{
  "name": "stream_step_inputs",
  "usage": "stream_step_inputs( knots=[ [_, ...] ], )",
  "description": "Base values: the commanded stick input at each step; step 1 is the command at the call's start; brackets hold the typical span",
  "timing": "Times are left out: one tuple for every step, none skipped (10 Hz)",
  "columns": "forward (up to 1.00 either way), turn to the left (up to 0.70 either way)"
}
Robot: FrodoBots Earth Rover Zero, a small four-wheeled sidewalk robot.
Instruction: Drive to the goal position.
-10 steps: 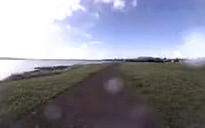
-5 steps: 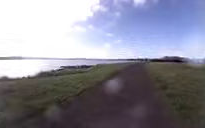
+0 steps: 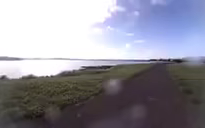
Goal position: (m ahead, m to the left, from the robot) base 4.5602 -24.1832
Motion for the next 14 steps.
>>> stream_step_inputs(
  knots=[
    [0.0,0.0],
    [0.0,0.0],
    [-0.46,0.0],
    [-0.07,0.0],
    [0.0,0.0],
    [0.0,0.0],
    [0.0,0.0],
    [0.0,0.0],
    [0.0,0.0],
    [0.0,0.0],
    [0.0,0.0],
    [0.0,0.0],
    [0.0,-0.28],
    [0.0,-0.7]
  ],
)
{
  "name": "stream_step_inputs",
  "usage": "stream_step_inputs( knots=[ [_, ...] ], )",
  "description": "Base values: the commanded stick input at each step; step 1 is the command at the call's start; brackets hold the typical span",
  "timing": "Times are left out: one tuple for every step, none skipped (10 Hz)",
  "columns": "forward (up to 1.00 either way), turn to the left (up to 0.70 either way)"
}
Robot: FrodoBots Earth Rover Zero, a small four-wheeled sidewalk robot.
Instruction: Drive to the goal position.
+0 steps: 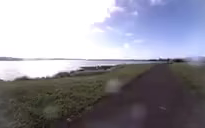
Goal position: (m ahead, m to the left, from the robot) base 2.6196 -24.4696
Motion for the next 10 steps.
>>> stream_step_inputs(
  knots=[
    [0.0,-0.7],
    [0.0,-0.7],
    [0.0,-0.7],
    [0.0,-0.7],
    [0.0,-0.7],
    [0.0,-0.7],
    [0.0,-0.7],
    [0.0,-0.7],
    [0.0,-0.7],
    [0.0,-0.7]
  ],
)
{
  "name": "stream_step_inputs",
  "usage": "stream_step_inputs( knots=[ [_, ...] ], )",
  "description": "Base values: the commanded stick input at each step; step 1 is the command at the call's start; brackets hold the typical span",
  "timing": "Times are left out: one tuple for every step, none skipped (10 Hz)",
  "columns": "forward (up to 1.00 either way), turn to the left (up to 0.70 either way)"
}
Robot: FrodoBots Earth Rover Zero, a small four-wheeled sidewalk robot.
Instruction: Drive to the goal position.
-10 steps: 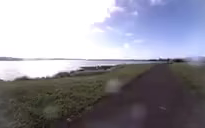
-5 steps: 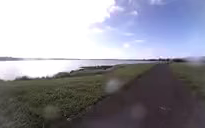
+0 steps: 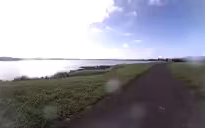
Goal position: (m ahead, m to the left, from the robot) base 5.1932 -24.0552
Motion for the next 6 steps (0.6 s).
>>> stream_step_inputs(
  knots=[
    [0.0,-0.7],
    [0.0,-0.7],
    [0.0,-0.7],
    [0.0,-0.7],
    [0.0,-0.7],
    [0.0,-0.7]
  ],
)
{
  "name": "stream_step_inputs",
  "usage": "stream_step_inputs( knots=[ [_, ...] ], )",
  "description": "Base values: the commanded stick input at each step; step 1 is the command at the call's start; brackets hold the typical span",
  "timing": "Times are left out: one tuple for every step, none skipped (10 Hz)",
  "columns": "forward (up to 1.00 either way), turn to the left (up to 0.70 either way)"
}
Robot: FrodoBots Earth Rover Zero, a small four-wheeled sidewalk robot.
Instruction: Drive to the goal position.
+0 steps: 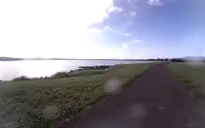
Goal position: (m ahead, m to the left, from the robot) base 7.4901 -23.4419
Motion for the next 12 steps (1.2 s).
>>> stream_step_inputs(
  knots=[
    [0.0,-0.7],
    [0.0,-0.7],
    [0.0,-0.7],
    [0.0,-0.7],
    [0.0,-0.7],
    [0.0,-0.7],
    [0.0,-0.7],
    [0.0,-0.7],
    [0.0,-0.7],
    [0.0,-0.7],
    [0.0,-0.7],
    [0.0,-0.7]
  ],
)
